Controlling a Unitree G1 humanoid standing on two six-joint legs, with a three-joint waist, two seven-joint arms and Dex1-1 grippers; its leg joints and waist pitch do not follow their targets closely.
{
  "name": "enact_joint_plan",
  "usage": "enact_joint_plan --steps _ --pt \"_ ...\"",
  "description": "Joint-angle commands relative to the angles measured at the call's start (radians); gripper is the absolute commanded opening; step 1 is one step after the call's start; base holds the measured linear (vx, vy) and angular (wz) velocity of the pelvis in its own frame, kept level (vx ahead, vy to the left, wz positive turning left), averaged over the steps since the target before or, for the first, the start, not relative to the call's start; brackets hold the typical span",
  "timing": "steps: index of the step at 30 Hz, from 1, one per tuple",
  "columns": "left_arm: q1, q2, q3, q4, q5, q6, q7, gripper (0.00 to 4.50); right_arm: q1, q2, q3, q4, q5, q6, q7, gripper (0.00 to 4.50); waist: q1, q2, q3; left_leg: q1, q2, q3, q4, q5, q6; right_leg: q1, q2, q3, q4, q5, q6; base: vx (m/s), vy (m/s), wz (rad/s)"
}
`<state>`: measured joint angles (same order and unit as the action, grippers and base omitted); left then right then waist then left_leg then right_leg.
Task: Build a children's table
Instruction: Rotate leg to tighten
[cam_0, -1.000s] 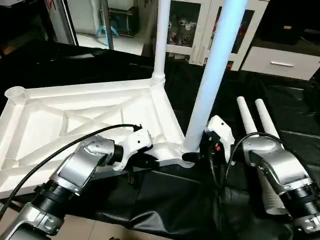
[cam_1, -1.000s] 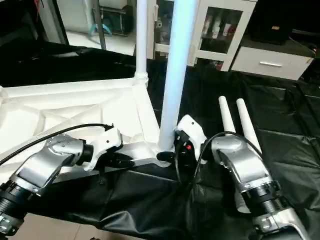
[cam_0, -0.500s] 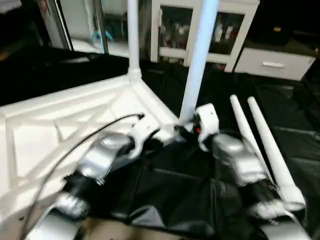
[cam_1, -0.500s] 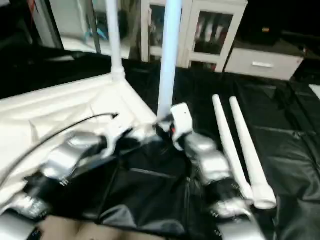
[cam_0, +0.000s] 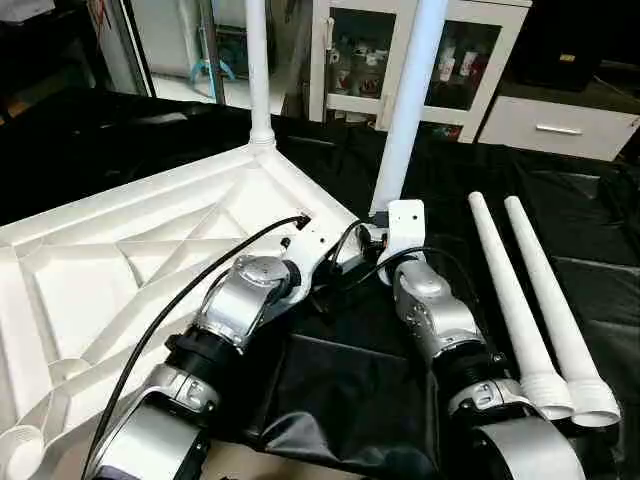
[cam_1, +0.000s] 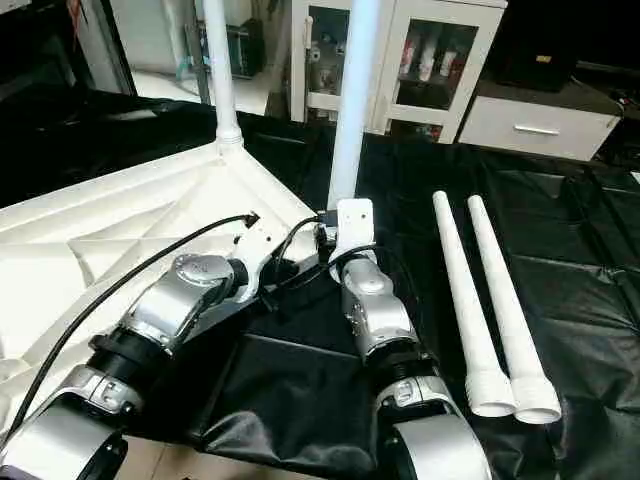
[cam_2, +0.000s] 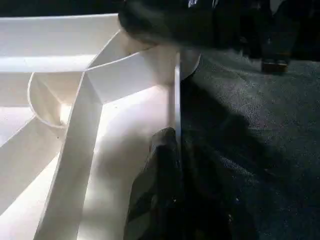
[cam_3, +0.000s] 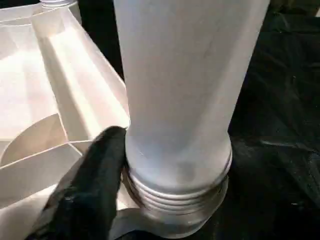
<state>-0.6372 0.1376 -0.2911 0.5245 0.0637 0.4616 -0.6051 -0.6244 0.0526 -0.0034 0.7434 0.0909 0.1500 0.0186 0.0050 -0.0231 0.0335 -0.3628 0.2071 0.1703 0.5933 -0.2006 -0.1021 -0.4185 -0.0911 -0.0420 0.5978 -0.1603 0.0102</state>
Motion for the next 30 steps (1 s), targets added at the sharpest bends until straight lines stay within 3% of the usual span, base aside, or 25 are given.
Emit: enact_joint_plan --steps 1,3,6,8,9,11,12,13,15,16,18,22,23,30 --pt "0.016 0.016 -0.012 -0.050 -0.009 -0.028 -0.038 0.00 0.016 -0.008 0.034 -0.057 0.033 0.031 0.099 3.57 0.004 -0.003 -0.055 -0.004 0.004 0.005 -0.079 -0.254 0.025 0.046 -0.027 0.020 -0.077 -0.322 -0.135 0.000 0.000 0.00" --pt "0.040 0.051 -0.028 -0.091 -0.013 -0.042 -0.098 0.00 0.033 -0.053 0.037 -0.121 0.056 0.066 0.179 3.80 0.003 -0.003 -0.054 -0.010 0.006 0.005 -0.078 -0.219 0.035 0.051 -0.026 0.021 -0.070 -0.261 -0.150 0.000 0.000 0.00" --pt "0.084 0.120 -0.060 -0.161 -0.027 -0.045 -0.208 0.00 0.074 -0.165 0.068 -0.240 0.087 0.146 0.370 4.15 0.008 0.002 -0.058 -0.004 0.008 0.008 -0.072 -0.170 0.055 0.051 -0.025 0.022 -0.060 -0.171 -0.192 0.000 0.000 0.00" --pt "0.098 0.144 -0.070 -0.185 -0.035 -0.037 -0.245 0.00 0.089 -0.210 0.085 -0.281 0.099 0.175 0.446 4.22 0.011 0.000 -0.058 -0.005 0.010 0.010 -0.069 -0.124 0.071 0.056 -0.024 0.022 -0.051 -0.097 -0.227 0.000 0.000 0.00" --pt "0.108 0.164 -0.080 -0.203 -0.040 -0.043 -0.279 0.00 0.104 -0.254 0.102 -0.315 0.108 0.194 0.510 4.26 0.014 0.004 -0.060 -0.002 0.009 0.010 -0.068 -0.116 0.075 0.058 -0.024 0.021 -0.049 -0.082 -0.234 0.052 0.014 0.01" --pt "0.115 0.177 -0.086 -0.214 -0.043 -0.048 -0.300 0.00 0.113 -0.283 0.114 -0.337 0.113 0.206 0.552 4.38 0.015 0.001 -0.060 0.000 0.010 0.014 -0.065 -0.078 0.091 0.058 -0.023 0.023 -0.044 -0.016 -0.260 0.000 0.000 0.00" --pt "0.126 0.201 -0.096 -0.236 -0.050 -0.049 -0.336 0.00 0.130 -0.333 0.132 -0.374 0.121 0.220 0.630 4.38 0.018 0.001 -0.060 0.001 0.009 0.013 -0.064 -0.081 0.093 0.060 -0.022 0.022 -0.044 -0.019 -0.262 0.000 0.000 0.00" --pt "0.137 0.228 -0.108 -0.260 -0.058 -0.046 -0.380 0.00 0.153 -0.396 0.161 -0.419 0.133 0.236 0.730 4.38 0.021 0.013 -0.059 0.002 0.011 0.013 -0.064 -0.080 0.095 0.060 -0.026 0.024 -0.041 -0.010 -0.270 0.000 0.000 0.00" --pt "0.155 0.271 -0.125 -0.300 -0.076 -0.050 -0.456 0.00 0.187 -0.491 0.202 -0.490 0.164 0.284 0.878 4.38 0.027 0.004 -0.058 0.003 0.013 0.013 -0.064 -0.097 0.101 0.065 -0.024 0.023 -0.043 -0.013 -0.270 0.000 0.000 0.00" --pt "0.158 0.277 -0.128 -0.307 -0.081 -0.048 -0.469 0.00 0.192 -0.506 0.209 -0.499 0.164 0.284 0.900 4.38 0.030 0.013 -0.056 0.003 0.014 0.014 -0.065 -0.104 0.102 0.062 -0.026 0.025 -0.043 -0.019 -0.272 0.000 0.000 0.00" --pt "0.161 0.283 -0.130 -0.315 -0.087 -0.046 -0.483 0.00 0.197 -0.521 0.217 -0.507 0.164 0.285 0.922 4.38 0.028 0.008 -0.056 0.006 0.013 0.016 -0.064 -0.124 0.100 0.059 -0.025 0.024 -0.047 -0.038 -0.276 0.000 0.000 0.00" --pt "0.170 0.313 -0.140 -0.366 -0.112 -0.023 -0.551 0.00 0.200 -0.565 0.251 -0.524 0.138 0.300 0.974 4.38 0.027 0.007 -0.047 0.008 0.016 0.013 -0.073 -0.217 0.047 0.052 -0.029 0.026 -0.063 -0.231 -0.238 0.000 0.000 0.00" --pt "0.170 0.315 -0.141 -0.370 -0.113 -0.022 -0.556 0.00 0.199 -0.567 0.254 -0.525 0.134 0.303 0.977 4.38 0.027 0.006 -0.047 0.010 0.015 0.013 -0.073 -0.223 0.037 0.052 -0.029 0.027 -0.064 -0.241 -0.231 0.000 0.000 0.00" --pt "0.173 0.329 -0.147 -0.390 -0.121 -0.009 -0.570 0.00 0.196 -0.562 0.278 -0.533 0.125 0.306 0.996 4.38 0.026 0.006 -0.054 0.007 0.012 0.012 -0.069 -0.160 0.047 0.058 -0.025 0.026 -0.051 -0.127 -0.251 0.000 0.000 0.00"
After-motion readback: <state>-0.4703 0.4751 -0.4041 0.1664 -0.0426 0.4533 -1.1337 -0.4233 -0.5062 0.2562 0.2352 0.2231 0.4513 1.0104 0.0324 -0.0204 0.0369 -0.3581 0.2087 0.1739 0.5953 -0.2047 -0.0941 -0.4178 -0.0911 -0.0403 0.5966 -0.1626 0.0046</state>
